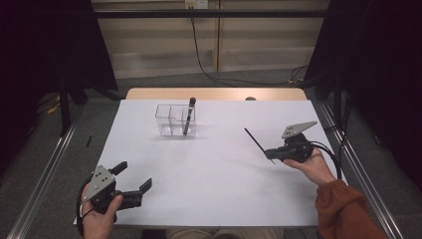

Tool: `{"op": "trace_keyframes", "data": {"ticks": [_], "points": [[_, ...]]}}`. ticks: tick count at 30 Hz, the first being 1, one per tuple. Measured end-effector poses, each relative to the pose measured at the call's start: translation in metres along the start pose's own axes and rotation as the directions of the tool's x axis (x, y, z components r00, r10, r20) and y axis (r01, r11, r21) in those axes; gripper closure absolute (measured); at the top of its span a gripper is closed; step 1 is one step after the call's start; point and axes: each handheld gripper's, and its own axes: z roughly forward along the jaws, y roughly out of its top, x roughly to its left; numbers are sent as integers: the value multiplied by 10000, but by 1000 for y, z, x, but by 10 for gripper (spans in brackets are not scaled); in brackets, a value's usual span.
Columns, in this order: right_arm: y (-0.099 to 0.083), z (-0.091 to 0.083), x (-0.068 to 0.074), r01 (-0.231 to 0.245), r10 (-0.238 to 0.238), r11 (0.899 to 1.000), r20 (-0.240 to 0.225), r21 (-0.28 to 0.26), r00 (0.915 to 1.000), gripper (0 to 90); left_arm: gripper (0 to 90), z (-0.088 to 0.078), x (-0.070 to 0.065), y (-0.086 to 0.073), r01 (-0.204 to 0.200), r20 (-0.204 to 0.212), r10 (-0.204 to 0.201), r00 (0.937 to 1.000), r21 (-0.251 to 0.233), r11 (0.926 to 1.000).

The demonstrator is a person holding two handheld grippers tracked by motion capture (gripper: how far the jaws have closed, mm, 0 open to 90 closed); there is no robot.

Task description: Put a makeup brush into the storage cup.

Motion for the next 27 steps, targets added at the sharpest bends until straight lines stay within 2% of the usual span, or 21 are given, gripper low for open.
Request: {"op": "trace_keyframes", "data": {"ticks": [4, 8, 13, 21, 27], "points": [[-2, -2, 1, -149, 151, 9983, 23, -568, 9999, 861, 22, -1, 0, 0, 71, -11, -71, 10000, -80, 9999], [-4, -6, 5, -277, 291, 9916, 95, -1263, 9995, 861, 23, -2, 0, 1, 68, -75, -70, 9999, -173, 9998], [-3, -10, 15, -197, 185, 9857, -86, -1675, 9998, 861, 23, -4, 1, 0, 101, -80, -102, 9999, -185, 9998], [-3, -13, 24, -100, 16, 9833, -460, -1819, 9989, 860, 23, -2, -1, 1, 34, 113, -32, 9999, -172, 9998], [6, -9, 39, 334, -464, 9847, -726, -1713, 9963, 861, 23, -1, -1, 1, 71, 135, -69, 9999, -186, 9998]]}}
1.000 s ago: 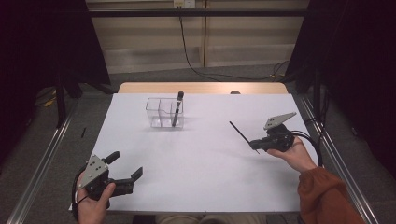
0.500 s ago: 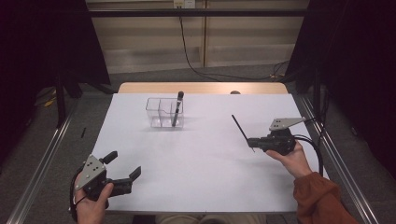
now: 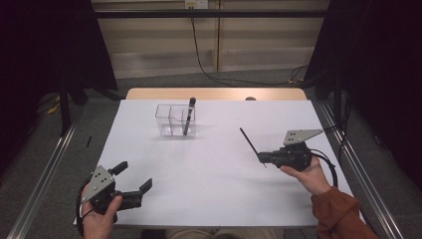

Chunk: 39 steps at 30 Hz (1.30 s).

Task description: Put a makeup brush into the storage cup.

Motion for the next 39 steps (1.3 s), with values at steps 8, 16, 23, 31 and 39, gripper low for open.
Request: {"op": "trace_keyframes", "data": {"ticks": [8, 16, 23, 31, 39], "points": [[14, 16, 19, 633, -620, 9975, -394, 330, 9973, 861, 23, 0, 0, 0, -9, 10, 9, 10000, 5, 10000], [22, 31, 28, 1154, -1113, 9901, -543, 801, 9923, 860, 23, 1, 0, -1, 12, -44, -12, 10000, 89, 10000], [30, 40, 36, 1469, -1369, 9836, -970, 1048, 9858, 860, 23, 2, -1, 0, -17, 32, 16, 10000, 93, 10000], [39, 52, 40, 1867, -1670, 9719, -1392, 1431, 9761, 860, 23, 1, 0, 1, -73, -35, 73, 10000, 78, 9999], [49, 60, 44, 2354, -2027, 9509, -1705, 2010, 9643, 860, 23, 1, -1, 2, -100, 53, 99, 9999, 135, 9999]]}}
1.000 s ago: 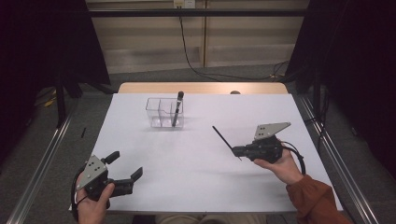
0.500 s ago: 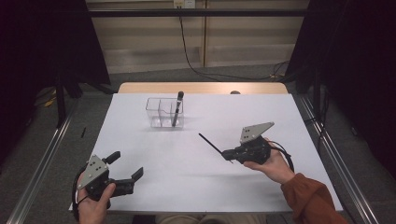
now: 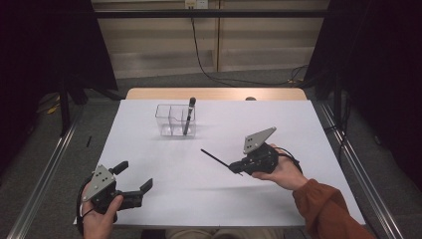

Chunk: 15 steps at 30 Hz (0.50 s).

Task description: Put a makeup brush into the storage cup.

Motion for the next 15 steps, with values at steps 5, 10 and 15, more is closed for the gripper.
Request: {"op": "trace_keyframes", "data": {"ticks": [5, 10, 15], "points": [[5, 4, -1, 220, -216, 9991, -109, 375, 9997, 860, 23, 1, 1, 3, -73, 20, 73, 10000, -69, 9999], [9, 9, -4, 354, -338, 9970, -247, 691, 9991, 860, 23, 2, 4, 7, -97, 14, 97, 10000, -110, 9999], [16, 12, -4, 703, -655, 9911, -464, 1133, 9968, 860, 22, 3, 3, 11, -153, 151, 154, 9998, -45, 9999]]}}
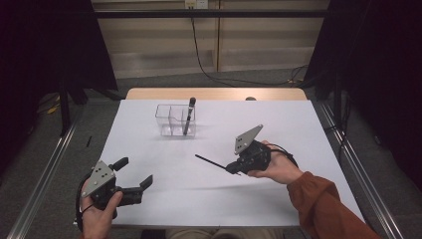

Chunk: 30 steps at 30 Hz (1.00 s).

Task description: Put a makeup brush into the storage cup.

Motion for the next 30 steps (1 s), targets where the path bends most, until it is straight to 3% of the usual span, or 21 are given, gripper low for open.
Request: {"op": "trace_keyframes", "data": {"ticks": [12, 20, 25, 30], "points": [[10, 7, 0, 672, -646, 9920, -272, 1068, 9975, 860, 22, 8, -9, 10, -312, 611, 295, 9977, 272, 9991], [12, 12, 2, 957, -917, 9842, -335, 1489, 9952, 860, 22, 15, -10, 17, -580, 966, 523, 9940, 577, 9966], [14, 13, 3, 1146, -1087, 9762, -417, 1841, 9932, 860, 24, 26, -15, 19, -984, 1478, 823, 9856, 1053, 9896], [15, 17, 3, 1362, -1270, 9646, -550, 2259, 9904, 860, 23, 37, -18, 21, -1041, 1753, 763, 9816, 1552, 9824]]}}
